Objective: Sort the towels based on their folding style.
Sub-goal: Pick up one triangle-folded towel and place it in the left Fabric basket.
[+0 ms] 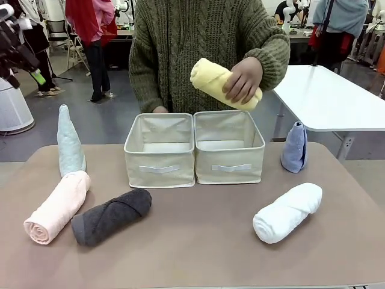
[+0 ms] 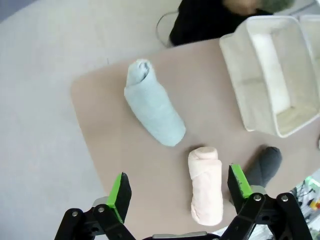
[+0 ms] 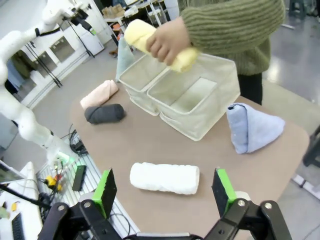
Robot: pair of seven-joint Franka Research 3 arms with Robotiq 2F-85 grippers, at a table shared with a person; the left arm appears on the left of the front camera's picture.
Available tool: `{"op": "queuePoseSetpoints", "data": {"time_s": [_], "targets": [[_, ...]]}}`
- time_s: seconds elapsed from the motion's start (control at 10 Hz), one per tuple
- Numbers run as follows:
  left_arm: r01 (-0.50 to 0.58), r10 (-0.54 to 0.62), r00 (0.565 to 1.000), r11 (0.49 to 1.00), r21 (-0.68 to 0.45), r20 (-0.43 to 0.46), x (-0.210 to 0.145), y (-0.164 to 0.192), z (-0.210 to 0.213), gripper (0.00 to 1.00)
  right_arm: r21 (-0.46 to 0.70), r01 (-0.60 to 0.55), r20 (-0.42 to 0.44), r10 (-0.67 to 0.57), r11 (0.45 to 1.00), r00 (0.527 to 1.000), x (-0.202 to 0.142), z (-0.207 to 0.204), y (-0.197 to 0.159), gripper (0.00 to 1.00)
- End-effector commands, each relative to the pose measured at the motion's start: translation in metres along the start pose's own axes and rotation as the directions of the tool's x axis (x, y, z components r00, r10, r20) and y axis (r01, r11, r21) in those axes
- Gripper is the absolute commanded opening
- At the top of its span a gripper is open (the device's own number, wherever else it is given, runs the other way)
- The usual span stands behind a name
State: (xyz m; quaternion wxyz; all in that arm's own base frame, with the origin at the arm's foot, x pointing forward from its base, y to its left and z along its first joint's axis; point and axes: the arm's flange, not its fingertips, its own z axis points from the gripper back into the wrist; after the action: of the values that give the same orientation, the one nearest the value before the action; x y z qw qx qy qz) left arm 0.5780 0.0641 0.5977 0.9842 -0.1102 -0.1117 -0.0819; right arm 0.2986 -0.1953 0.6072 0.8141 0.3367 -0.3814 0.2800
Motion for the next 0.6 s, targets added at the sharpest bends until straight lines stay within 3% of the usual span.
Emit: {"op": "queuePoseSetpoints", "data": {"time_s": [0.0, 0.2, 0.4, 0.5], "targets": [[-0.089, 0.087, 0.993, 0.996, -0.016, -0.075, 0.028, -0.001, -0.005, 1.0, 0.006, -0.011, 0.011, 0.011, 1.0, 1.0, -0.001, -0.001, -0.001, 1.0], [-0.166, 0.171, 0.985, 0.98, 0.113, -0.036, 0.036, 0.0, -0.041, 1.0, 0.006, -0.011, 0.011, 0.011, 1.0, 1.0, -0.001, -0.001, -0.001, 1.0], [-0.154, 0.137, 0.985, 0.972, 0.179, 0.108, 0.035, -0.005, -0.053, 1.0, 0.006, -0.011, 0.011, 0.011, 1.0, 1.0, -0.001, -0.001, -0.001, 1.0], [-0.151, 0.154, 0.987, 0.986, 0.076, -0.033, 0.035, 0.004, -0.047, 1.0, 0.006, -0.011, 0.011, 0.011, 1.0, 1.0, -0.001, -0.001, -0.001, 1.0]]}}
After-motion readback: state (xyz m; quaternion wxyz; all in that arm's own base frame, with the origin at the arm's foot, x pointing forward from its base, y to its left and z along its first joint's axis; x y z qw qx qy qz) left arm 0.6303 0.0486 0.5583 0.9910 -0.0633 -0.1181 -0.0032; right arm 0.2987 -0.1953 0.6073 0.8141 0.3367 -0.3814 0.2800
